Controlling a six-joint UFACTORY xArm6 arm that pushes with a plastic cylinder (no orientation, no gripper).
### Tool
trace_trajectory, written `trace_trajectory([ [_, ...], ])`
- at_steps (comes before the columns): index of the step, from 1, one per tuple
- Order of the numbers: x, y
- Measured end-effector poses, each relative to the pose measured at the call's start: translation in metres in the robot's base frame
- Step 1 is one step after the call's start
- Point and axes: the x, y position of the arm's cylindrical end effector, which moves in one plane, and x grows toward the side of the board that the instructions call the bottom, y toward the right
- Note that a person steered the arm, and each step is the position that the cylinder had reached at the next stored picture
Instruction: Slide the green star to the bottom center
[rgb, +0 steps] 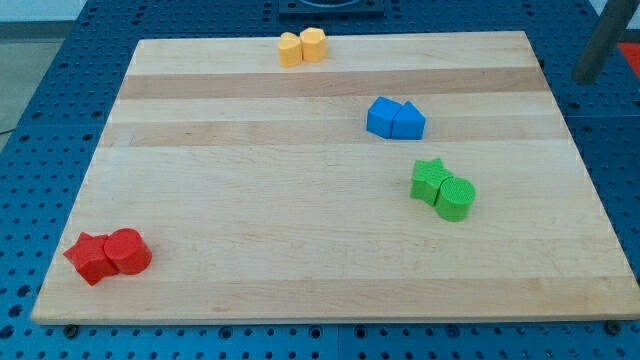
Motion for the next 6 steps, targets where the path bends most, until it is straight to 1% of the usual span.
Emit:
trace_trajectory([
  [1, 0.0, 0.0],
  [2, 0.042, -0.002],
  [3, 0.094, -0.022],
  [4, 0.123, -0.067],
  [5, 0.141, -0.145],
  [6, 0.148, -0.223],
])
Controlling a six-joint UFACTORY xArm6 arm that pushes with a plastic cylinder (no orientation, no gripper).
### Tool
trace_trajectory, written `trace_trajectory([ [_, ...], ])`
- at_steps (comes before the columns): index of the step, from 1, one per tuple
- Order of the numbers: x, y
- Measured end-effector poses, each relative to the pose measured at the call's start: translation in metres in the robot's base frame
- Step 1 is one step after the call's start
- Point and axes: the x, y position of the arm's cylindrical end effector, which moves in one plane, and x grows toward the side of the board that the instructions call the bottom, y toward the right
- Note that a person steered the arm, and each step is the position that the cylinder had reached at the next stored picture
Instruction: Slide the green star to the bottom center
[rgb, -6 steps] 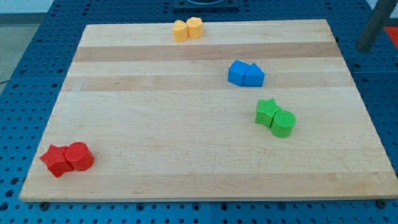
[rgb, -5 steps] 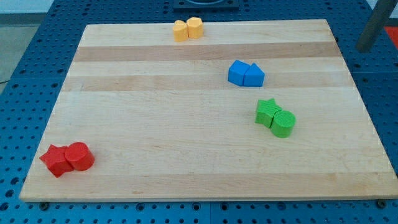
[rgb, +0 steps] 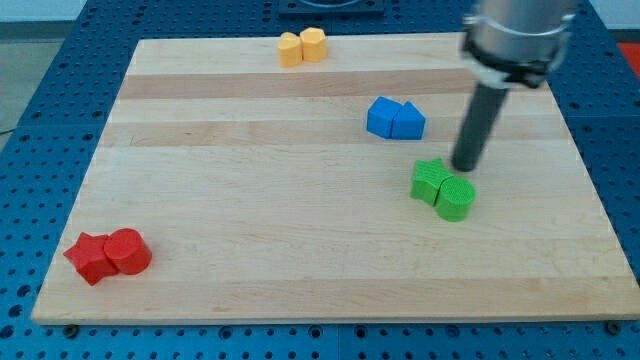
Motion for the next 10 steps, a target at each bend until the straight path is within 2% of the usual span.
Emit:
trace_trajectory([
  [1, 0.012, -0.068],
  [2, 0.016, -0.089],
  [4, -0.005, -0.03],
  [5, 0.001, -0.008],
  [7, 0.034, -0.034],
  [9, 0.038, -0.068],
  [10, 0.038, -0.066],
])
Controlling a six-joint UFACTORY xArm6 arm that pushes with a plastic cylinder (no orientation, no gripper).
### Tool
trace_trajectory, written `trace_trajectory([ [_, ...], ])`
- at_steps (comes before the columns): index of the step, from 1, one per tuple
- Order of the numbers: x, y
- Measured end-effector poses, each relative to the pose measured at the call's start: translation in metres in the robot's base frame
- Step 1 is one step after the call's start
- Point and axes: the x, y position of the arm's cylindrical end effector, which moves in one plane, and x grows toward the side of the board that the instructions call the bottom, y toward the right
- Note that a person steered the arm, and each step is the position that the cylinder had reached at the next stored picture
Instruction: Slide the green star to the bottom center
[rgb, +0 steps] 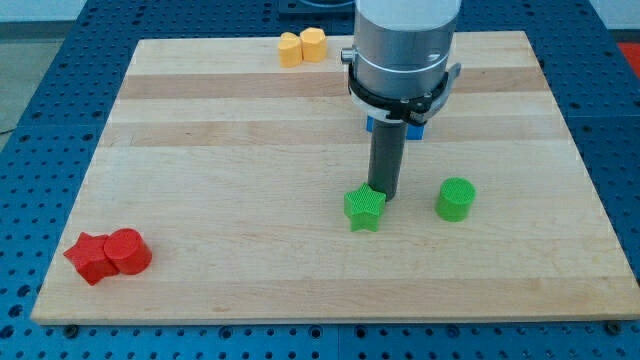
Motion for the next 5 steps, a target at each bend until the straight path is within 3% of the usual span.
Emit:
trace_trajectory([
  [3, 0.031, -0.034],
  [5, 0.029, -0.012],
])
